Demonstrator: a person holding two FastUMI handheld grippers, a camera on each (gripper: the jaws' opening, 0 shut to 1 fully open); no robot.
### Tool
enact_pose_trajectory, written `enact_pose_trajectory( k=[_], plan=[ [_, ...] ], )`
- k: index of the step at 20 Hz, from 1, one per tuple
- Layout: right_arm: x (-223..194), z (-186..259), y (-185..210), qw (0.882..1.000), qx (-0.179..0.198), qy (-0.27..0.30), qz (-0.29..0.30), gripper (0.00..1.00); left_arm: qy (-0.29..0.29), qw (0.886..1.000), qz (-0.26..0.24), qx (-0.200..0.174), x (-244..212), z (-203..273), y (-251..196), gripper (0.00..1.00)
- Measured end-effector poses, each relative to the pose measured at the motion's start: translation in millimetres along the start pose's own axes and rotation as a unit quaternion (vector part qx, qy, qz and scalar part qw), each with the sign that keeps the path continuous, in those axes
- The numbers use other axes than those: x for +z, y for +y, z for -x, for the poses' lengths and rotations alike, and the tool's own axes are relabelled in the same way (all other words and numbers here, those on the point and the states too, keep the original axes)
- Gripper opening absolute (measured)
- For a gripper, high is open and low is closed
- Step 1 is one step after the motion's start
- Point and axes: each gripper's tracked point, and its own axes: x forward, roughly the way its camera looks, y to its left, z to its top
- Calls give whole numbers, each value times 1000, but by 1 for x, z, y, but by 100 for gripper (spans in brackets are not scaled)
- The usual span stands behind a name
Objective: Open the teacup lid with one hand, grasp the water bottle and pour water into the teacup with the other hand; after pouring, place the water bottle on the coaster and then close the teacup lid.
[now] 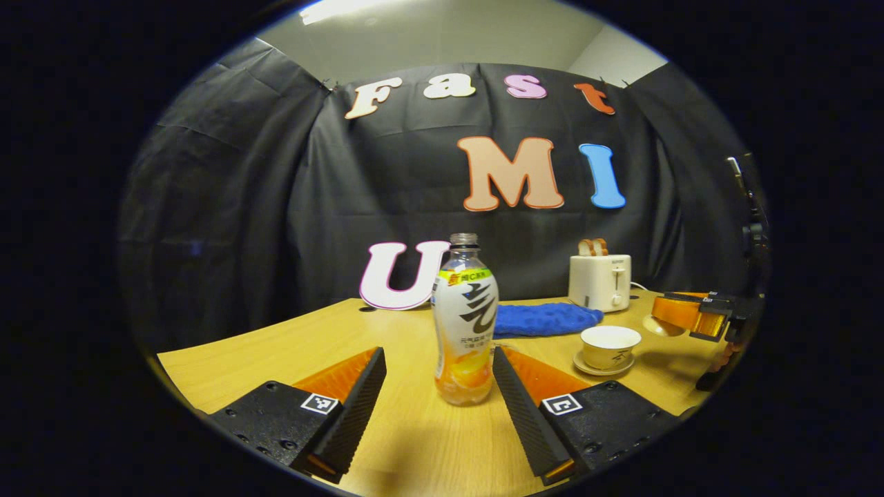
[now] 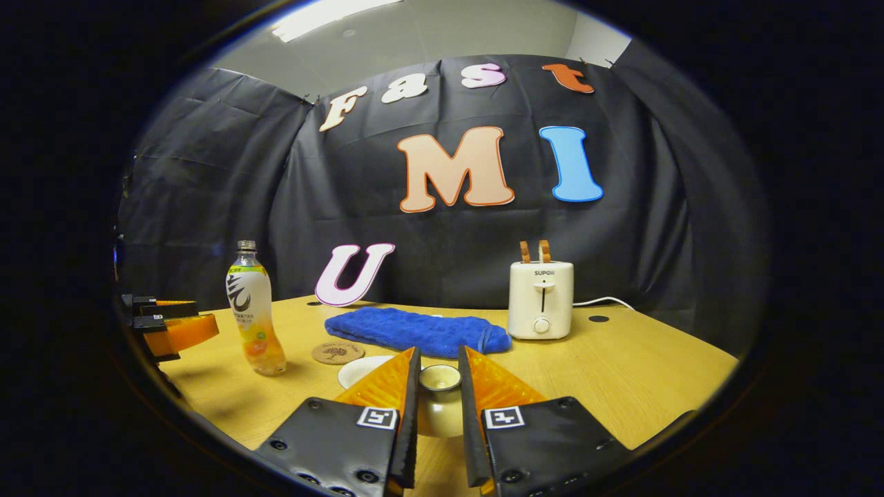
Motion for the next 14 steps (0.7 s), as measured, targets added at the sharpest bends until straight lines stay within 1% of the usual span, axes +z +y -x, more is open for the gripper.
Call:
enact_pose_trajectory(
  k=[2,6,8,11,12,14],
  plan=[
    [1,5,-8,1000,-11,-1,1,31,-2,1000,0,-14,1,-4,-5,90],
    [1,16,-22,1000,-30,-3,2,31,3,1000,0,-30,0,-18,-12,90],
    [1,18,-27,999,-34,-3,2,32,14,999,-1,-31,-3,-29,-13,90],
    [2,19,-30,999,-37,-3,3,30,33,999,-1,-35,-9,-47,-15,90],
    [1,20,-31,999,-38,-3,3,31,38,999,-1,-34,-12,-55,-15,90],
    [1,20,-30,999,-37,-2,3,30,47,998,0,-30,-14,-67,-13,90]
  ],
)
